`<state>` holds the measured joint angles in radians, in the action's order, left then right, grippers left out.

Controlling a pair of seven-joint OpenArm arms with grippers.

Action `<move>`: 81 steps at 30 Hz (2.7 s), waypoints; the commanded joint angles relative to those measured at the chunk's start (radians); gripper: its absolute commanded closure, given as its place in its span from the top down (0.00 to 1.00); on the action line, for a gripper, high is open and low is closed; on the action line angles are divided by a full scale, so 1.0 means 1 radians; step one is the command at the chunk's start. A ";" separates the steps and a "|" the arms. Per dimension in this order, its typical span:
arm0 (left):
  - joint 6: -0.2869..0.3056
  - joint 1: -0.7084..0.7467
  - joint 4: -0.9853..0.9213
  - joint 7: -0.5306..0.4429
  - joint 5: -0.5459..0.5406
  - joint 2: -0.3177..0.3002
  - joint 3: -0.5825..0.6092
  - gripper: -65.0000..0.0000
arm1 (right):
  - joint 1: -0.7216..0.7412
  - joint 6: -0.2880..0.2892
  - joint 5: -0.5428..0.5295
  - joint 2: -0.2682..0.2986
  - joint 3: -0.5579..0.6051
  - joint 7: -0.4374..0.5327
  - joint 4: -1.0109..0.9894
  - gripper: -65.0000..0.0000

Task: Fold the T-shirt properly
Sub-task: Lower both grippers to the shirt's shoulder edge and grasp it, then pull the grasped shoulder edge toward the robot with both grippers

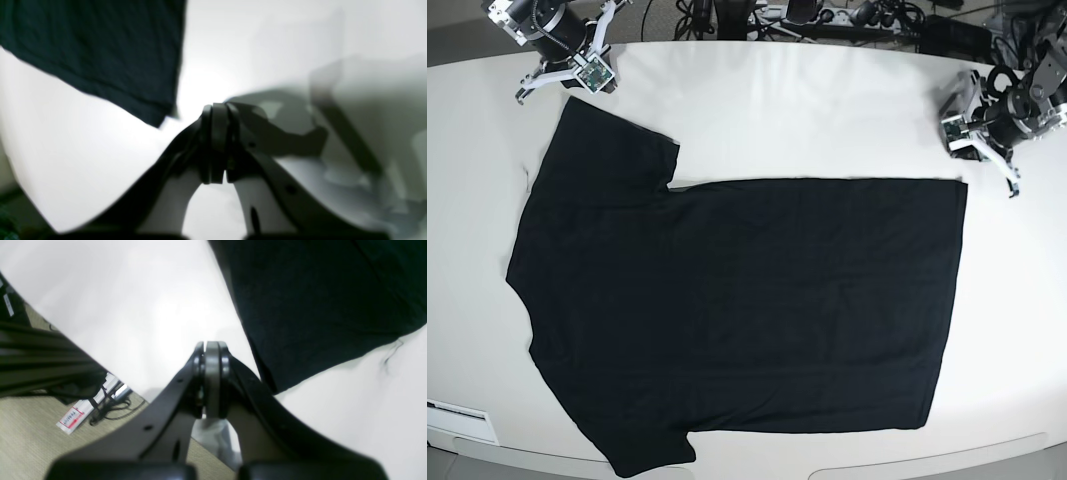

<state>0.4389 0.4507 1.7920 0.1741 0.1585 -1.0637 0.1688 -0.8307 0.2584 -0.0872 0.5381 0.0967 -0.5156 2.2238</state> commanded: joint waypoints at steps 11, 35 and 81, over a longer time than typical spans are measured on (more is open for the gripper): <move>0.074 -0.257 -0.152 0.000 0.055 -0.055 0.278 0.58 | -0.005 0.023 -0.021 -0.042 -0.004 -0.008 0.014 0.00; 0.010 -0.484 -0.171 0.011 0.088 -0.035 0.523 0.00 | 0.142 -0.013 0.061 -0.042 -0.004 0.008 -0.146 0.71; -0.254 0.089 0.518 0.579 0.270 -0.335 0.523 0.00 | -0.410 0.005 -0.039 0.033 -0.328 -0.155 0.098 0.00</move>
<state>0.1905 0.5423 2.2948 0.7506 0.4202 -1.3781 0.6987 -1.2270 0.2668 -0.1318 0.5648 -0.2245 -0.6739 2.3058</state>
